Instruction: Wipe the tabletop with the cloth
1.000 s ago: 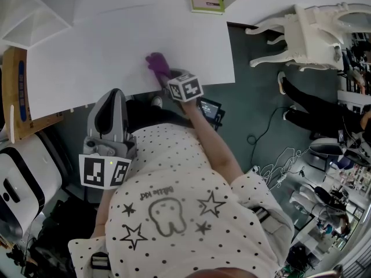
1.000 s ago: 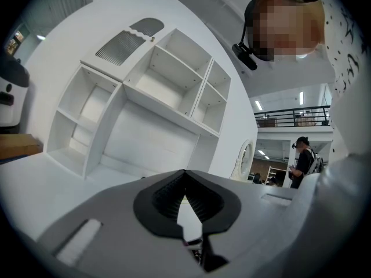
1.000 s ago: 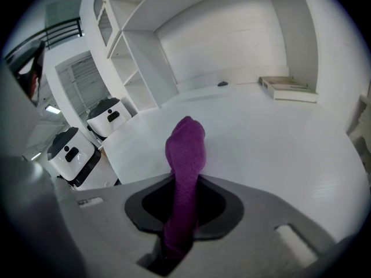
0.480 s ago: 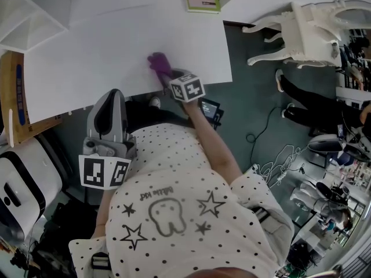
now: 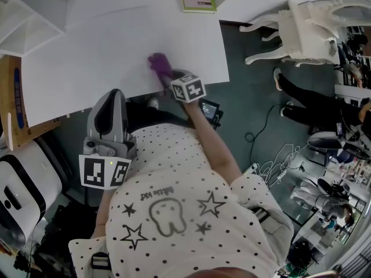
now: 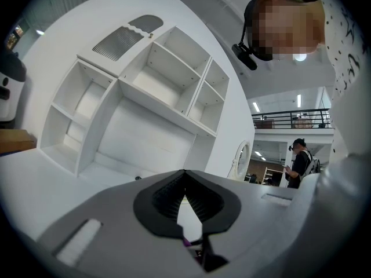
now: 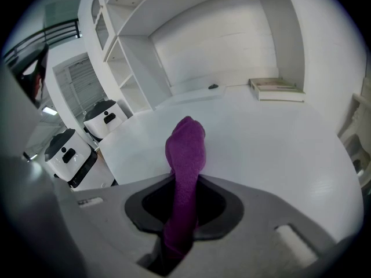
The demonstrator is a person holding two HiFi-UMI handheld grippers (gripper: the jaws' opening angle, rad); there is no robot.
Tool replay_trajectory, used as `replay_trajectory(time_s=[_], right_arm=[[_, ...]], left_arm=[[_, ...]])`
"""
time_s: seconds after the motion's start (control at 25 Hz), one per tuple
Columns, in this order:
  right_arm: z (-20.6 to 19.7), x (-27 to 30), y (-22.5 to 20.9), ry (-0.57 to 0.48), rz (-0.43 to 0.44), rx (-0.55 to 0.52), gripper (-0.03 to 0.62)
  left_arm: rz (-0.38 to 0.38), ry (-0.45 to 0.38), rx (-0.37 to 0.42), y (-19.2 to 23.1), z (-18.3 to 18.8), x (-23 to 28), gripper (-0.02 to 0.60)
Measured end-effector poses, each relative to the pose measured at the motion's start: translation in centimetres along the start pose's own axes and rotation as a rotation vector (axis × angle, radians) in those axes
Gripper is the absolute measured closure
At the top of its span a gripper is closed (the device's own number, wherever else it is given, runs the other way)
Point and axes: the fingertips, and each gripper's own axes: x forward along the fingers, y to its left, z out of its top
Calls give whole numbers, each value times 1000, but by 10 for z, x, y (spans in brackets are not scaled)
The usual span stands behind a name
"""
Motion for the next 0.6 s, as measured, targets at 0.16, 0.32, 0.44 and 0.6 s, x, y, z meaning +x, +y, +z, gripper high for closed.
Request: replay_trajectory(time_s=[0.16, 0.32, 0.44, 0.6], right_arm=[[-1, -3, -2, -1, 2, -1, 531], [-1, -5, -8, -6, 4, 4, 531], [-1, -7, -12, -12, 3, 8, 531], [-2, -8, -14, -12, 5, 7, 531]], left_arm=[[-1, 9, -5, -2, -2, 1, 586], [1, 10, -6, -3, -3, 6, 586], [6, 13, -5, -2, -2, 8, 586], [1, 11, -4, -3, 0, 9, 586]])
